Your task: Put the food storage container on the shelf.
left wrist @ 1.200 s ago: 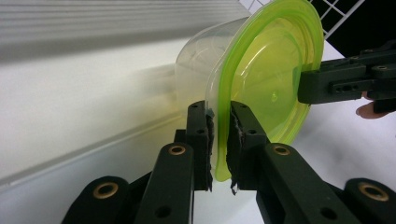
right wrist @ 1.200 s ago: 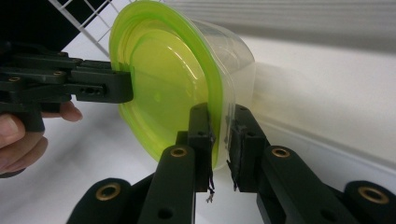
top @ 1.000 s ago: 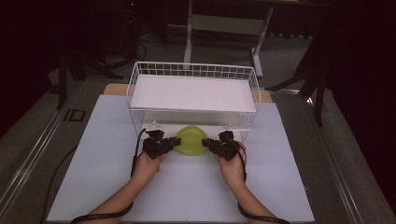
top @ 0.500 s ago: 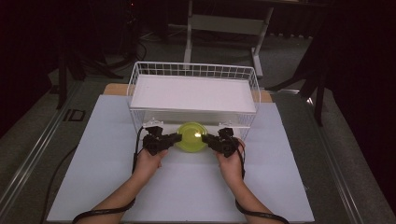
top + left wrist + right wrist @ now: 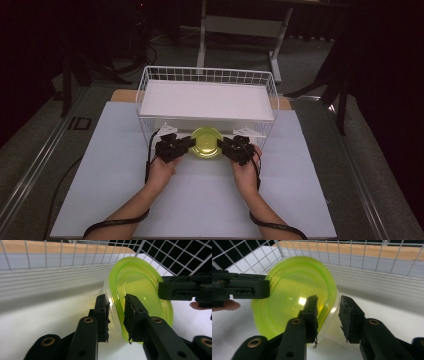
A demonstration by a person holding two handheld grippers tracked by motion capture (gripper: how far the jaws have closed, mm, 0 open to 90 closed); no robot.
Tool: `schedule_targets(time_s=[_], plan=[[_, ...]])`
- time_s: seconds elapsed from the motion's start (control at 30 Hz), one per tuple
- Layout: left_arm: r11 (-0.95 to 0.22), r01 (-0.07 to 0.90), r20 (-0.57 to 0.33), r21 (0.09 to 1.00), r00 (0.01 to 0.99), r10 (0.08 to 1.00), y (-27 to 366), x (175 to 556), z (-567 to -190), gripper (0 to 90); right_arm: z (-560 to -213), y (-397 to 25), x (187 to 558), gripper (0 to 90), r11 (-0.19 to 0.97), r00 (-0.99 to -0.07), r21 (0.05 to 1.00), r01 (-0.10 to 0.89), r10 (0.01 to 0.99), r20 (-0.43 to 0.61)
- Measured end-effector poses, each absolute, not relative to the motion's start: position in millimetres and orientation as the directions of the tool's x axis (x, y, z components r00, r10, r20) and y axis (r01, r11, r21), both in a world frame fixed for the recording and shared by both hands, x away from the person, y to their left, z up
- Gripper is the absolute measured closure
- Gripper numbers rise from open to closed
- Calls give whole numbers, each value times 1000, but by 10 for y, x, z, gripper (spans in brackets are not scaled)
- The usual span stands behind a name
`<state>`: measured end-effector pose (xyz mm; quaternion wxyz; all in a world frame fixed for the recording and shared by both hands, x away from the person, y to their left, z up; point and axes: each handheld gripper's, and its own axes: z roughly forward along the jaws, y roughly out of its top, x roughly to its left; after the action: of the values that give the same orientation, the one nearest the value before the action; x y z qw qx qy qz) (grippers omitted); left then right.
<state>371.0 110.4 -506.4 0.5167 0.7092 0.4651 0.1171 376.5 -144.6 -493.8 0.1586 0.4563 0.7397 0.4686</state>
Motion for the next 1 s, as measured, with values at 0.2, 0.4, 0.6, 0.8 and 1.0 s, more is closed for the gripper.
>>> schedule_targets(time_s=[0.2, 0.4, 0.6, 0.8, 1.0], plan=[[1, 545, -336, 838, 516, 788, 1112, 3767, -5088, 668, -4959, -1449, 3813, 635, 114, -518, 839, 531, 827, 216], [33, 544, -355, 839, 499, 790, 1110, 3830, -5107, 637, -4983, -1418, 3864, 621, 124, -516, 859, 497, 838, 178], [48, 546, -360, 837, 481, 799, 1091, 3849, -5097, 605, -5001, -1410, 3893, 598, 96, -497, 864, 494, 847, 190], [48, 530, -355, 847, 495, 793, 1141, 3793, -5075, 583, -4966, -1402, 3802, 571, 129, -535, 884, 448, 831, 150], [36, 526, -355, 850, 521, 777, 1185, 3658, -5036, 562, -4910, -1397, 3643, 570, 131, -545, 891, 435, 826, 144]])
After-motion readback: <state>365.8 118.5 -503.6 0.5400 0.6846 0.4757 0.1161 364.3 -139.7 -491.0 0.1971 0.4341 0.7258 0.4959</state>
